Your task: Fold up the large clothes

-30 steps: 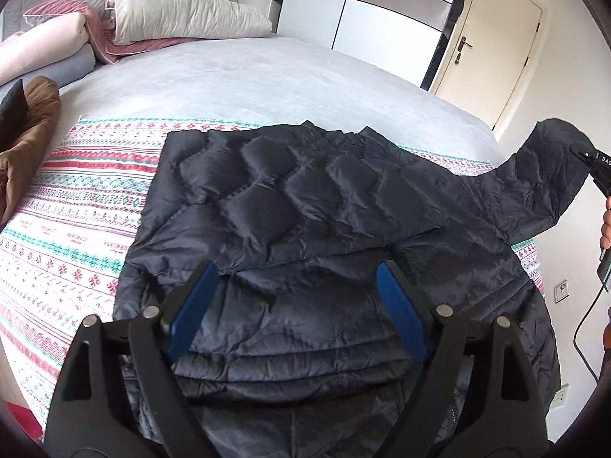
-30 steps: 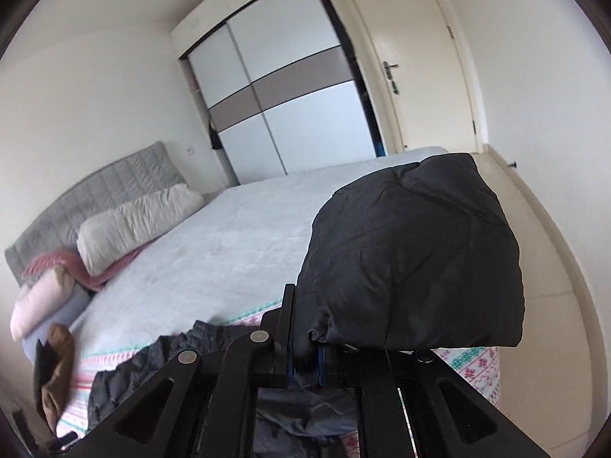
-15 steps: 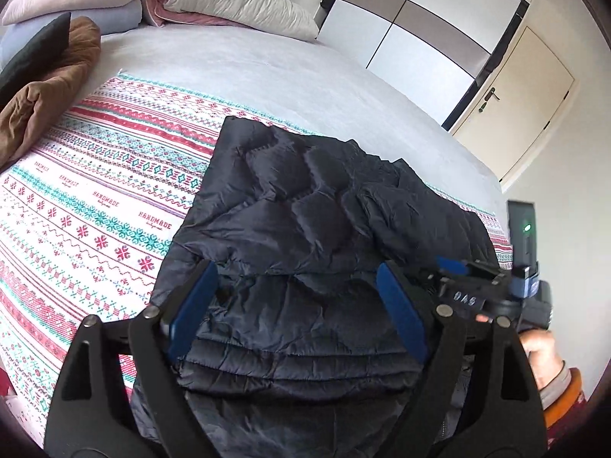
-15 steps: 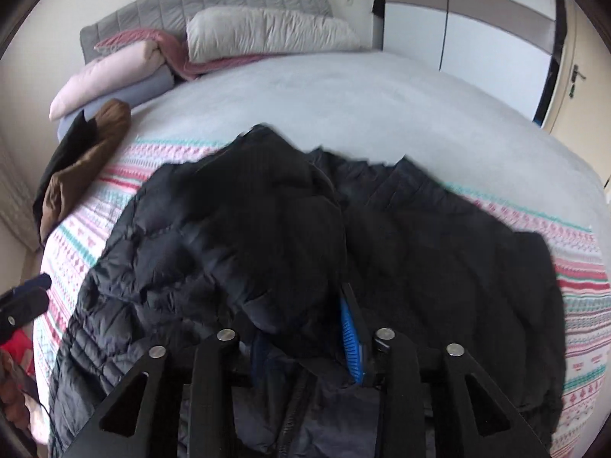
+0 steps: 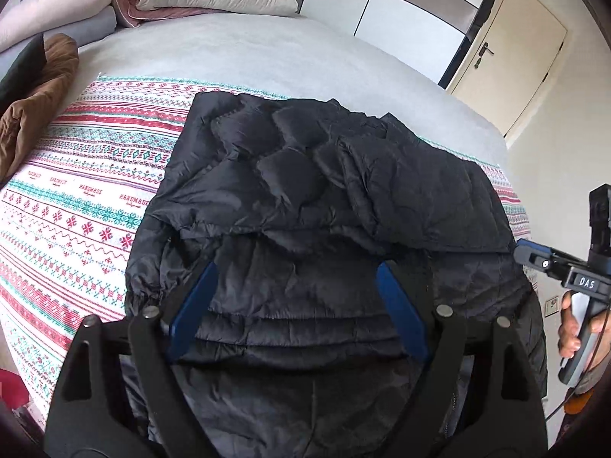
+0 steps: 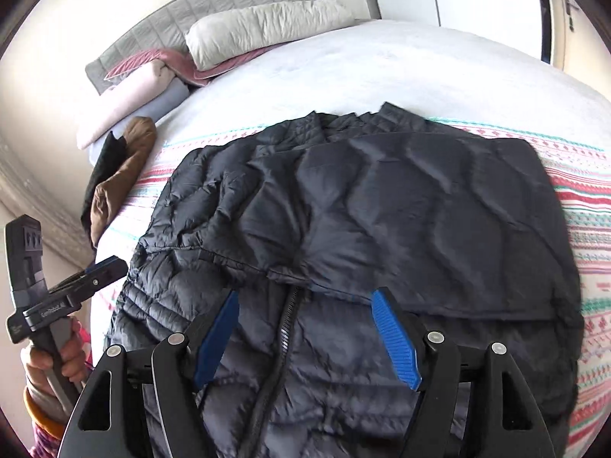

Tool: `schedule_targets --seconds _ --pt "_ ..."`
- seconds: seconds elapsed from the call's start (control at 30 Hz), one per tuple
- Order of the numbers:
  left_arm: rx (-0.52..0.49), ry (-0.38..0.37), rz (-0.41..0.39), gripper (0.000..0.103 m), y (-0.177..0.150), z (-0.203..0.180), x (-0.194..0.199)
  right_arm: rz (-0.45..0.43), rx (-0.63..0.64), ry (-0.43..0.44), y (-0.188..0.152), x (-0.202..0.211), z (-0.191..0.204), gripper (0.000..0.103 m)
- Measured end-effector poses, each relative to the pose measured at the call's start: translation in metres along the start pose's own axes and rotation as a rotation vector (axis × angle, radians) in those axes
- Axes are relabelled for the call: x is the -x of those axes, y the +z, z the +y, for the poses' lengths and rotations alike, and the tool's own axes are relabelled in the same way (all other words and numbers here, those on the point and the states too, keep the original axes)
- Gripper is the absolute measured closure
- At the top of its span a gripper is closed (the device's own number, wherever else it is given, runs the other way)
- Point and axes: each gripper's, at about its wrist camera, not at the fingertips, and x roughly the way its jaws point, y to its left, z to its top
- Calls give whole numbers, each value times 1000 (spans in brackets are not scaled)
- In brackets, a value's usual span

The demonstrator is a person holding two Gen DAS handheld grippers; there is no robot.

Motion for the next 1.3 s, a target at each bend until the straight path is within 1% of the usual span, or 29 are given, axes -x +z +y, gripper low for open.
schedule_targets --seconds 0.1,0.13,0.2,0.27,0.33,0.4,0.43,0.53,0.63,0.73,0.9,0.97,1.03,1.07,1.1,1.13,1.2,1.23,1.27,1.3 --pt "-35 34 20 18 -21 -14 10 -28 -15 -81 -16 41 -16 29" --pt "-53 45 44 18 -28 -19 11 -36 -18 -104 -23 55 -18 29" --pt "-108 91 98 18 -44 -29 14 -40 -13 -143 -40 72 -20 29" --pt "-182 128 127 18 -60 -30 22 -45 11 -141 -61 87 -22 28" --pt "-251 162 142 18 -75 -23 32 -37 30 -133 -84 100 -29 27" --pt "-277 189 161 18 -87 -8 43 -14 38 -152 -109 111 -43 25" --pt "-275 189 174 18 -92 2 48 0 39 -163 -121 114 -51 24" --pt "-230 147 208 18 -102 35 63 33 -13 -170 -154 124 -82 24" --pt "-178 86 231 18 -113 65 75 47 -105 -140 -180 137 -112 24" --pt "-153 52 245 18 -127 85 81 45 -174 -107 -201 145 -132 24" --pt "-117 -18 284 18 -151 100 80 56 -238 -65 -222 143 -148 24" --pt "-89 -61 306 18 -161 103 75 63 -249 -61 -229 139 -151 24" --pt "-39 -113 338 18 -170 108 67 72 -262 -69 -235 131 -153 24" --pt "-15 -131 336 18 -174 109 65 78 -272 -69 -239 126 -154 24" --pt "-3 -140 314 18 -178 110 67 85 -284 -66 -243 122 -155 24" --pt "4 -166 301 18 -181 108 69 91 -293 -57 -247 118 -155 25" --pt "30 -261 318 31 -188 104 73 87 -292 -30 -254 115 -150 31" --pt "38 -293 330 35 -192 100 74 74 -279 -29 -257 117 -145 41" --pt "38 -324 350 52 -195 96 74 62 -264 -23 -259 121 -140 53" --pt "44 -350 370 72 -198 94 74 53 -255 -1 -261 124 -137 61"
